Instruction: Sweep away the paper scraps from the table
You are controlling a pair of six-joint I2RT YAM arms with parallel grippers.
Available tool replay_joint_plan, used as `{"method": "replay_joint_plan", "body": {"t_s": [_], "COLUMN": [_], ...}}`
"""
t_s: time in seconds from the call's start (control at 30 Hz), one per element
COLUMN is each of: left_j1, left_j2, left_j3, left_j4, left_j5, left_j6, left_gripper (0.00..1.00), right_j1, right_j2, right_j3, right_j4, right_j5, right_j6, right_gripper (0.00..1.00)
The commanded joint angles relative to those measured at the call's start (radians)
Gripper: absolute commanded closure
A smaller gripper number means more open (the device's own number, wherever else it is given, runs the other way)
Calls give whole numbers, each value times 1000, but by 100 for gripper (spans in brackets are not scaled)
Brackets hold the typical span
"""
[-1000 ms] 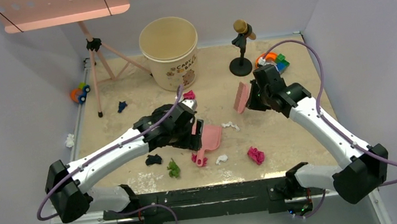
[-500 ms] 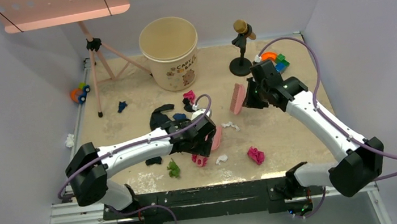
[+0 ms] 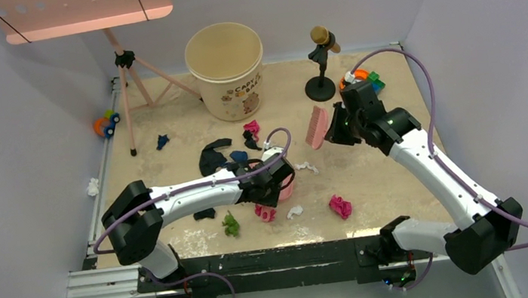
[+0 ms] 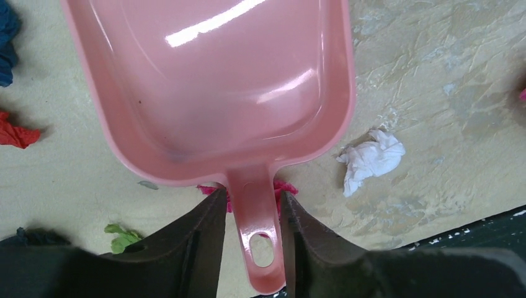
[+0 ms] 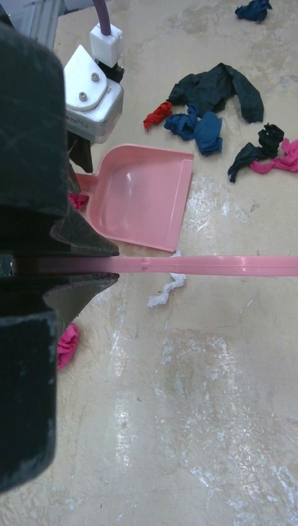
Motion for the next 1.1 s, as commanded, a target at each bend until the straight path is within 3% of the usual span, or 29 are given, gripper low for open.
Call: {"method": "replay_joint_plan", "body": {"t_s": [0.0, 0.17, 0.4, 0.57, 0.7, 0.97, 1.07], "left_j1": [-6, -6, -11, -53, -59, -68, -68], "left_j2": [-20, -11, -36, -65, -97, -98, -97], "left_j3": [10, 8, -80, -137, -168, -181, -195], "left_j4": [28, -6, 65, 99, 121, 162, 195], "left_j5": [21, -17, -12, -121, -170, -197, -193], "left_j6": [-18, -34, -82, -123, -132, -115, -110], "left_gripper": [59, 50, 48, 46, 55, 62, 73], "right_j1": [1, 0, 1, 0, 0, 0, -1], "right_j2": [-11, -7, -16, -22, -28, -30, -30], "right_j3": [-4, -3, -16, -16, -18, -20, -20], "right_j4": [22, 25, 28, 27, 25, 21, 22], "right_j5": [12, 4, 4, 2, 6, 6, 5], "right_j6": [-1, 0, 0, 3, 2, 3, 3], "right_gripper": [100, 100, 100, 100, 100, 100, 100]}}
